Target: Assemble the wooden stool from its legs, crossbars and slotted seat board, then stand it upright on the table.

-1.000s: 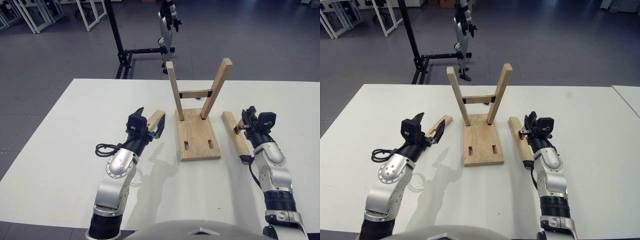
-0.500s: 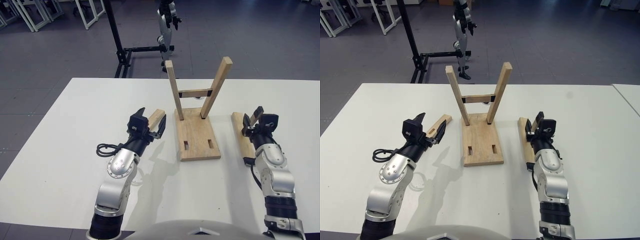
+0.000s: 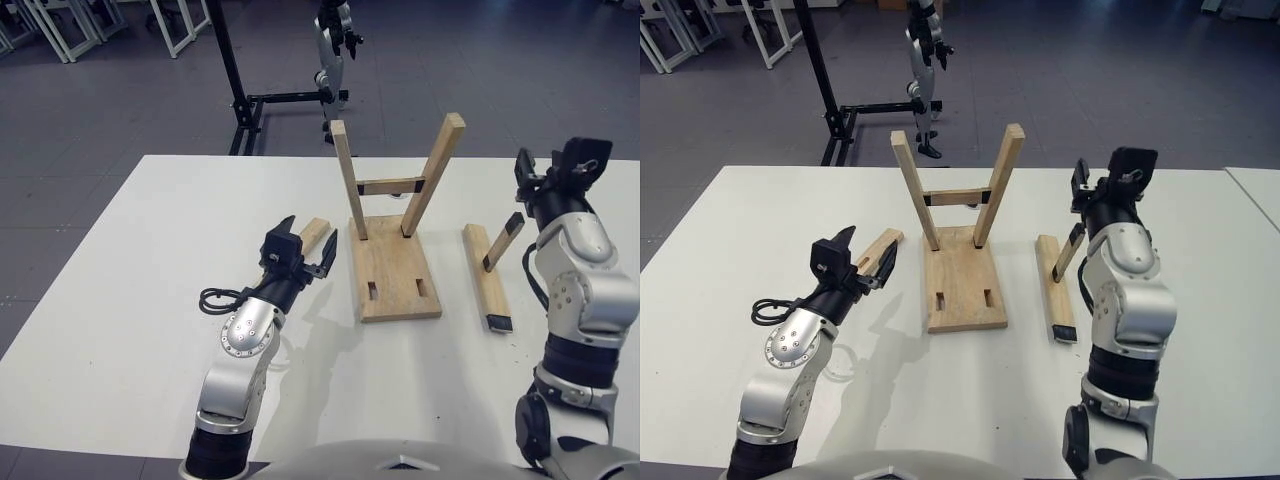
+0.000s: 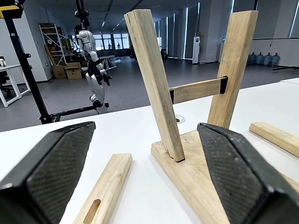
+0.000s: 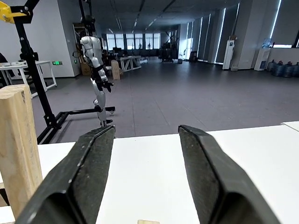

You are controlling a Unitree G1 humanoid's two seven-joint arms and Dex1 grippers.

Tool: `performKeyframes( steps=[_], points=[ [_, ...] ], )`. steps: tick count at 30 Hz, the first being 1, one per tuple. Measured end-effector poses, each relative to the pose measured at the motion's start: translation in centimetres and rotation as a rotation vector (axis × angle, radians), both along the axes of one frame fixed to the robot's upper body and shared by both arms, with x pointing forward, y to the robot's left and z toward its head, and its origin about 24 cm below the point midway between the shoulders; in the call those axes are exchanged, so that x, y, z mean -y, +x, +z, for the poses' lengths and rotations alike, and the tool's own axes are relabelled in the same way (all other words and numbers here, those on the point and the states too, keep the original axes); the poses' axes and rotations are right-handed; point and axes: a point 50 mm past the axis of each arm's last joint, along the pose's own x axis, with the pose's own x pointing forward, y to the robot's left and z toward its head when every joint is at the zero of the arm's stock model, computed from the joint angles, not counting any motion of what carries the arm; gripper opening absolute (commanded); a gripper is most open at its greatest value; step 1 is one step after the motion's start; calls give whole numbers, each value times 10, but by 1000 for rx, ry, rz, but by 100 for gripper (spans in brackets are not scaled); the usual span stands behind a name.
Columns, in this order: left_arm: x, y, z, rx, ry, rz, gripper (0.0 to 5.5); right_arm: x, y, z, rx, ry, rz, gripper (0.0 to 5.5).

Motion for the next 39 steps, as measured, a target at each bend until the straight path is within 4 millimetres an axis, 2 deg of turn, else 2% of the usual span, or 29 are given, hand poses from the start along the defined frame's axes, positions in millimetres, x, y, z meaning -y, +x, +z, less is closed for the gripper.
performKeyframes(
  steps=[1,6,8,9,11,14,17,18,19,21,22,23,25,30,34,35,37,39],
  points=[
    [0,0,0,1,0,1,404,0,3,1,-22,-4,4,249],
    [1,0,-1,-2,-1,3,404,9,13,-28,-208,22,-9,249],
    [1,1,-2,-6,-2,4,404,10,15,-29,-216,27,-11,249],
    [1,1,-2,-5,-3,4,404,9,16,-24,-198,23,-9,249],
    [1,1,-2,-5,-3,3,404,4,22,2,-112,17,6,249],
    [1,1,-1,-4,-3,3,404,-5,25,62,110,4,22,249],
    [1,1,-1,-4,-3,3,404,-16,10,134,430,-35,32,249],
    [1,1,-1,-4,-2,3,404,-18,8,139,464,-43,35,249],
    [1,1,-1,-4,-3,2,404,-17,10,131,438,-43,31,249],
    [1,1,-1,-4,-3,2,404,-11,22,71,230,-21,16,249],
    [1,1,-1,-4,-3,2,404,-7,25,21,56,11,4,249],
    [1,1,-1,-4,-4,2,404,-4,21,-36,-134,34,-8,249],
    [2,2,0,0,-3,0,404,-2,11,-57,-141,18,-18,249],
    [5,2,0,6,-22,12,404,-3,2,-57,-102,62,-18,249],
    [8,1,1,13,-23,11,404,-7,-2,-40,-72,108,-4,249],
    [8,1,0,13,-23,10,404,-10,-2,-24,-14,99,2,249],
    [8,0,0,12,-22,11,404,-16,-4,25,164,61,26,249],
    [8,0,-1,10,-22,12,404,-22,-13,51,255,45,51,283]
  ],
)
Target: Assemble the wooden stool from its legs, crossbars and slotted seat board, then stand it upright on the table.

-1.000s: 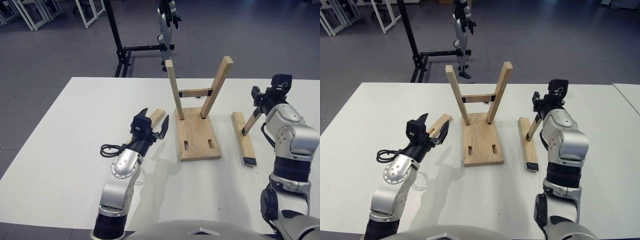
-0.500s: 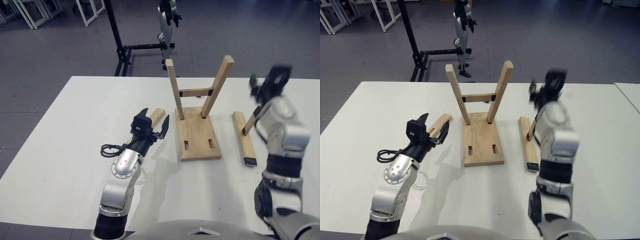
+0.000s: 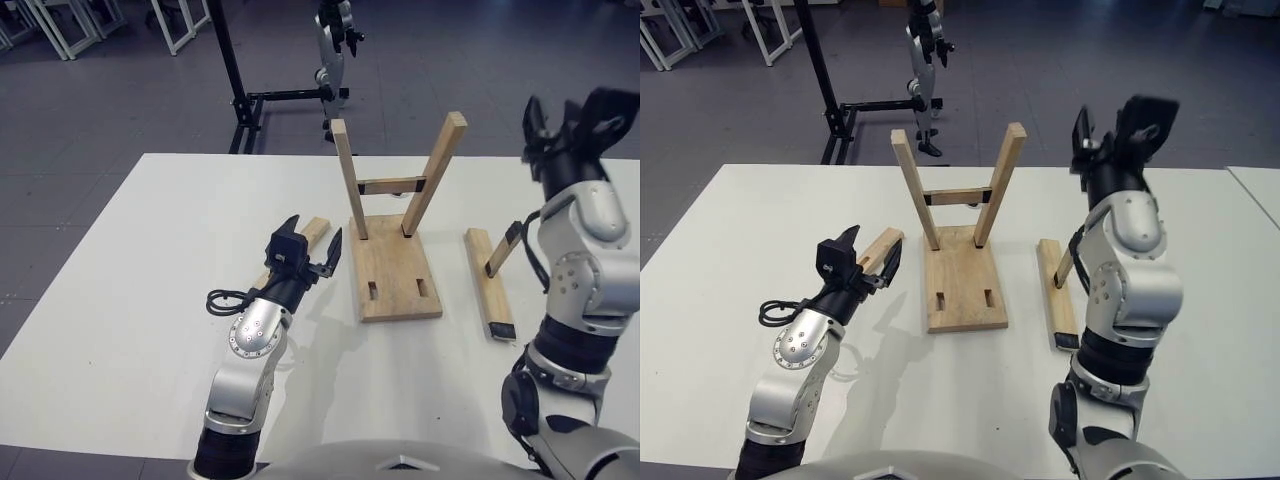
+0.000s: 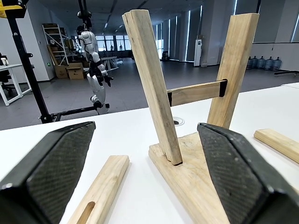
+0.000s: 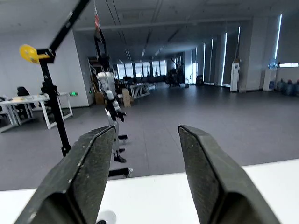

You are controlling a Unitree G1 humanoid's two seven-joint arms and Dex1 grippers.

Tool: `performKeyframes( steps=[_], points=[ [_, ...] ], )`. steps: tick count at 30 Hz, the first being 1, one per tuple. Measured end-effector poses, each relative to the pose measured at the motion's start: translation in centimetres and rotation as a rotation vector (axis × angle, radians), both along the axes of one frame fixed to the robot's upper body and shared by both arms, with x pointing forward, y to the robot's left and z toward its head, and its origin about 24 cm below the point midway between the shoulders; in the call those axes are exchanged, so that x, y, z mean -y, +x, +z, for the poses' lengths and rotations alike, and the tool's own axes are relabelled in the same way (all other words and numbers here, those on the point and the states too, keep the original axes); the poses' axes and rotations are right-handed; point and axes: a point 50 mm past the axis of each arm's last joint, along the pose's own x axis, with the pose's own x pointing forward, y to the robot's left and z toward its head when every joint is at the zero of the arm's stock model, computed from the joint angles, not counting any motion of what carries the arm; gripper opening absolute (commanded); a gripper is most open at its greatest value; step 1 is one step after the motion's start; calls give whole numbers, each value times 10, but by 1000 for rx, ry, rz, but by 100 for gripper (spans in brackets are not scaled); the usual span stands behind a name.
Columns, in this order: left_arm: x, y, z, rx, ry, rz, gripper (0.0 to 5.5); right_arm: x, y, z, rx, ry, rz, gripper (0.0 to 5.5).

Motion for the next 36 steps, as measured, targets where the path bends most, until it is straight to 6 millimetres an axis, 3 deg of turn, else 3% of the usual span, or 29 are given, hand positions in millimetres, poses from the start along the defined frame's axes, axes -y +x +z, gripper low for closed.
performKeyframes(
  steps=[3,6,7,11,13,16,19,24,30,36],
  points=[
    [-1,-2,-2,-11,1,4,404,1,-14,-13,-84,-28,11,338],
    [-1,-5,-3,-14,1,4,404,11,-44,-72,-401,-67,-1,409],
    [-1,-7,-3,-13,2,9,404,13,-64,-92,-519,-79,10,433],
    [-2,-10,-5,-27,2,16,404,0,-91,-108,-626,-108,94,503],
    [-1,-10,-5,-27,0,13,404,-3,-98,-123,-705,-100,114,503],
    [0,-10,-4,-22,0,11,404,8,-112,-163,-888,-82,65,503],
    [-1,-9,-4,-21,3,11,404,20,-120,-180,-932,-115,12,503],
    [-1,-9,-4,-22,4,11,404,24,-119,-192,-912,-124,26,503],
    [-1,-9,-5,-25,4,10,404,28,-103,-204,-889,-86,104,387],
    [-2,-8,-5,-38,-4,10,404,29,-100,-205,-874,-99,124,296]
  ],
)
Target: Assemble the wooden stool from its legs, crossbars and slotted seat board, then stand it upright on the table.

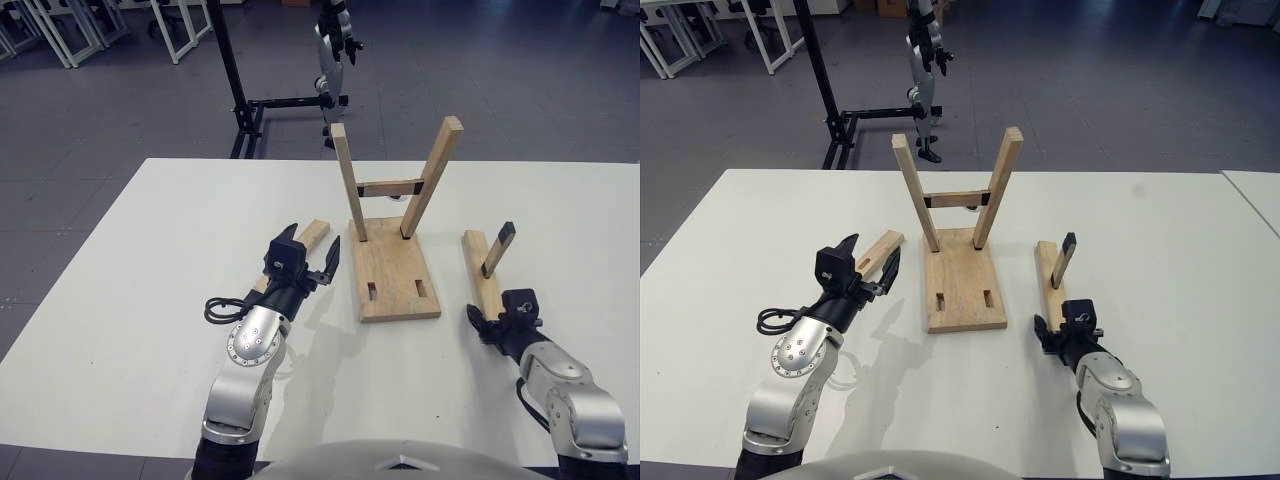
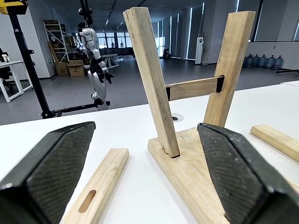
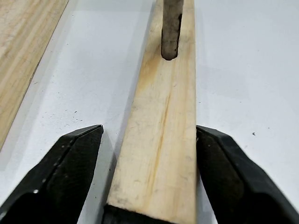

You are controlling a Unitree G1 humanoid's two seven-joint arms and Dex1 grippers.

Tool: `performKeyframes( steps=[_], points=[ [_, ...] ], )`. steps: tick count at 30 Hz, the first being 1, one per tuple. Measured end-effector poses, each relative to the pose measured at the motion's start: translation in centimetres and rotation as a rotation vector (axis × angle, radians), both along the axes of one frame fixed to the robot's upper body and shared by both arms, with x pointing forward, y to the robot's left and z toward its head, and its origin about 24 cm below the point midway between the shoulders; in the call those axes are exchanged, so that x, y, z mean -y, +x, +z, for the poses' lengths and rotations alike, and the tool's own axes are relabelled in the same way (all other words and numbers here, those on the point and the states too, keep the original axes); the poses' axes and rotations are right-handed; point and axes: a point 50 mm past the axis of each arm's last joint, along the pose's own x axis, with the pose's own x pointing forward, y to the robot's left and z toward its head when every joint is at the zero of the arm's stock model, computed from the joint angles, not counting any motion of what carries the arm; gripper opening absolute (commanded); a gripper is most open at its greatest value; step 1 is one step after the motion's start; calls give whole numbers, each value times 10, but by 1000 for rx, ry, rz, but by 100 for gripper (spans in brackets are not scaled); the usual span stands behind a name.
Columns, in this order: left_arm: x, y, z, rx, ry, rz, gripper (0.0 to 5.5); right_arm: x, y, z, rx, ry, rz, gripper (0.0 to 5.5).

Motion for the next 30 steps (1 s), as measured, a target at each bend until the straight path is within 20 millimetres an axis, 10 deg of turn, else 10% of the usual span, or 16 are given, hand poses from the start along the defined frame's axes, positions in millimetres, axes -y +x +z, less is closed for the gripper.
performKeyframes(
  steps=[13,15,18,24,30],
  points=[
    [-30,8,-35,-313,-103,26,404,28,30,5,73,130,-98,203],
    [-36,11,-26,-309,-243,-100,404,38,54,35,227,243,-127,203],
    [-44,12,-8,-336,-383,-413,424,30,76,83,419,504,8,203],
    [-64,22,22,-388,-518,-837,473,13,59,118,452,1128,400,203],
    [-51,18,34,-467,-670,-1082,473,-22,57,152,341,1245,815,203]
  ],
)
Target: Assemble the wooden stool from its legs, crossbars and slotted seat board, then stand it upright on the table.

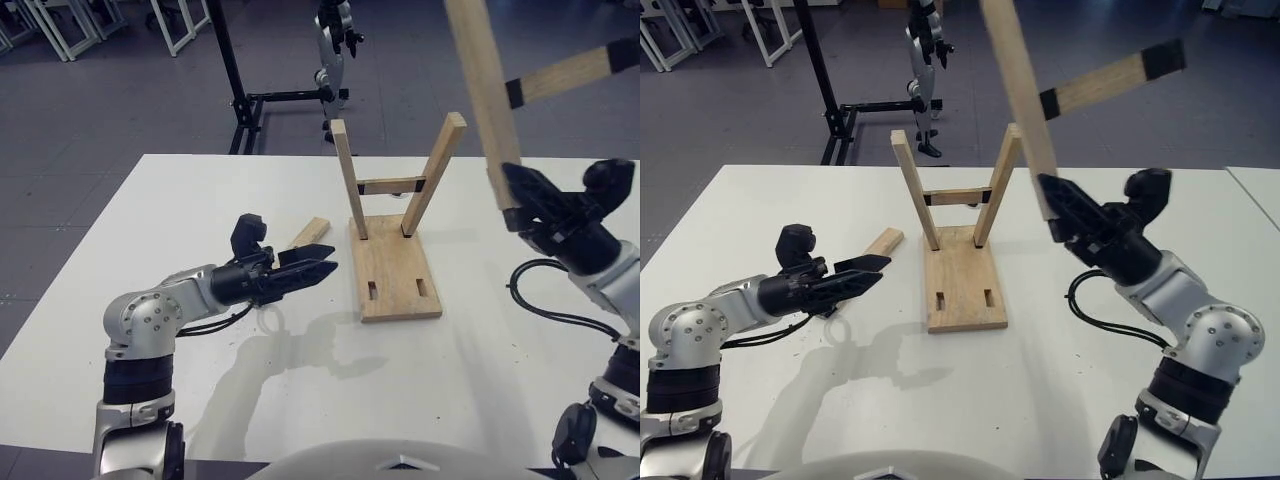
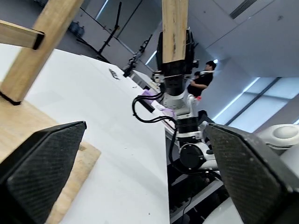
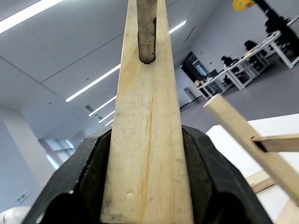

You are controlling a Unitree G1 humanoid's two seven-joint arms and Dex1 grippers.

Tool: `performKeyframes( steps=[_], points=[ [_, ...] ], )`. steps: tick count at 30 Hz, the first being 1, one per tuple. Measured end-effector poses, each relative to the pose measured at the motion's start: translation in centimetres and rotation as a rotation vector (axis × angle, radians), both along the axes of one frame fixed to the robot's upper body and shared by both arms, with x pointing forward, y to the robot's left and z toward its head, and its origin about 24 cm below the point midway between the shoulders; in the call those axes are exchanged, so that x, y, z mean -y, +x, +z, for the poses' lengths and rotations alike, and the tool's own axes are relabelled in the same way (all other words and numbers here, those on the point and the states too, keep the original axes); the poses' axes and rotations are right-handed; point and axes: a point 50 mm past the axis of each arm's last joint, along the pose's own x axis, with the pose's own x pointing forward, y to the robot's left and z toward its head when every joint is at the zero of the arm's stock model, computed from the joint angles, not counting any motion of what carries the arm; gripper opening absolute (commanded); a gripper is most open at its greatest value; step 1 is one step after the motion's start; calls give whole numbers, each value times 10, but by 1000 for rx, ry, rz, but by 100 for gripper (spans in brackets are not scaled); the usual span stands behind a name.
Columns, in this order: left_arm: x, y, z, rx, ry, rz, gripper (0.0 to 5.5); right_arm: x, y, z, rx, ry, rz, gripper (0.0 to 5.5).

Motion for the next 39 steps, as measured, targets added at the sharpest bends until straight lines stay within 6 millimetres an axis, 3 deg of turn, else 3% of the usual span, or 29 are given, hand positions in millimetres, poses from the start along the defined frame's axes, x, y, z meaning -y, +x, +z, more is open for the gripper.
performKeyframes(
  steps=[6,12,22,36,39],
  points=[
    [11,5,13,-4,-77,-78,473,-57,-9,-22,-51,-124,361,203],
    [21,4,10,-31,-63,-124,473,-70,-9,-33,-46,-195,452,203],
    [24,9,16,-53,-73,-151,473,-78,-9,-46,-13,-288,443,203],
    [27,12,12,-26,-5,-108,221,-83,-9,-49,-10,-295,442,203],
    [29,14,11,-14,2,-89,214,-81,-8,-49,-8,-300,428,203]
  ],
)
